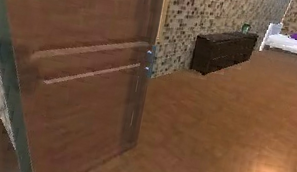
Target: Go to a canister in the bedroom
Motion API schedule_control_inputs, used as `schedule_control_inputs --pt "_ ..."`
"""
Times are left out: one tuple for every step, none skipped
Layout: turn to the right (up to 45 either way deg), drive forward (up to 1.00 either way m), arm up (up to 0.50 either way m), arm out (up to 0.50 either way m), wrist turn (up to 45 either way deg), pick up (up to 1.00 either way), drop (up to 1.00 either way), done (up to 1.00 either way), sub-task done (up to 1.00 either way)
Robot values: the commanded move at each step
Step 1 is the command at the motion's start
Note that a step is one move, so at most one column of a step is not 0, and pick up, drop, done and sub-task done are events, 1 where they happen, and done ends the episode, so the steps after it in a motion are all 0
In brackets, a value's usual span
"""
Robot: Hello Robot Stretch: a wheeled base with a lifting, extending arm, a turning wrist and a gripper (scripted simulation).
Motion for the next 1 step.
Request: schedule_control_inputs --pt "39.0 0.00 0.00 0.00 0.0 0.00 0.00 0.00 0.00"
